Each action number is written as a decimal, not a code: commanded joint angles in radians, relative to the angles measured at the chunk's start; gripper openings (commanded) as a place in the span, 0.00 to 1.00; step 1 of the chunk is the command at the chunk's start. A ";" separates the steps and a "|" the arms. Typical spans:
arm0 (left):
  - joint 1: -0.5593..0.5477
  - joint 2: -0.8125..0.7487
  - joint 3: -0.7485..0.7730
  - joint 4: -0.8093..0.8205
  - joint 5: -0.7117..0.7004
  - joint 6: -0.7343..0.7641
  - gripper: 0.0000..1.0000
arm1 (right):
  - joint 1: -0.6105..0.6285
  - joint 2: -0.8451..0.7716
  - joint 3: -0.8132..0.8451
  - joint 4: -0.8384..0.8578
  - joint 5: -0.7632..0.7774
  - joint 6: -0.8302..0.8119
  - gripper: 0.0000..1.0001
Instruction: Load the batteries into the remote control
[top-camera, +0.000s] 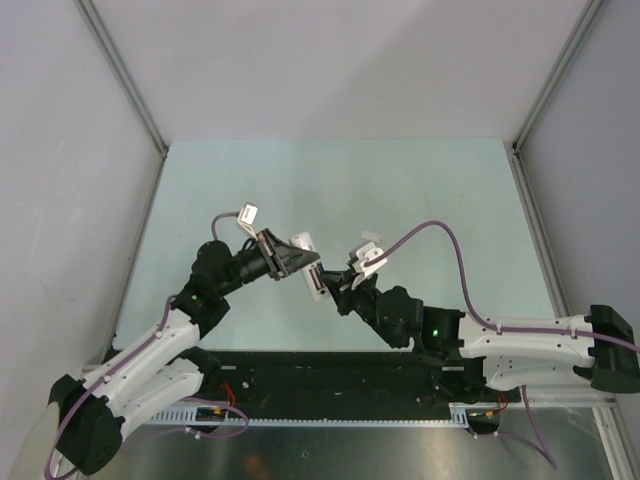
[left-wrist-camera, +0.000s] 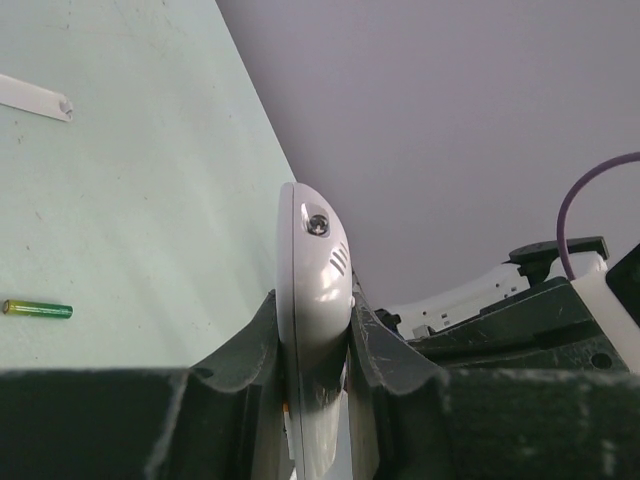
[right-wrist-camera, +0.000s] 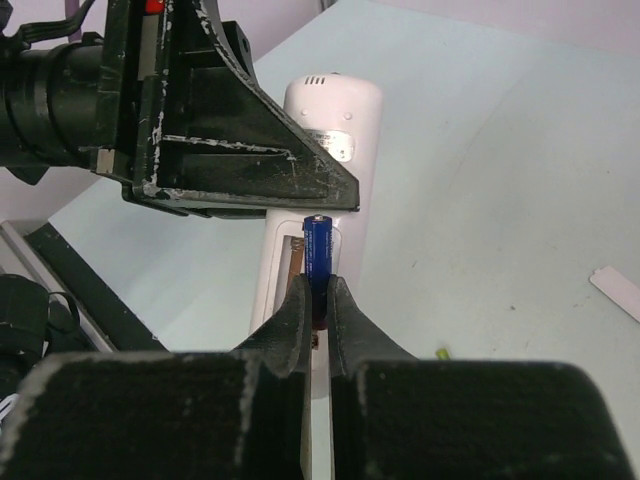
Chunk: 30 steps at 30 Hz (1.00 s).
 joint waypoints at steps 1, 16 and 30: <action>-0.006 -0.003 0.054 0.034 -0.038 -0.046 0.00 | 0.017 0.020 0.032 0.076 0.046 -0.015 0.00; -0.006 -0.031 0.076 0.026 -0.022 -0.057 0.00 | 0.004 0.035 0.030 0.050 0.069 -0.018 0.00; -0.007 -0.031 0.086 0.026 0.005 -0.065 0.00 | -0.015 0.037 0.006 0.110 0.035 -0.021 0.00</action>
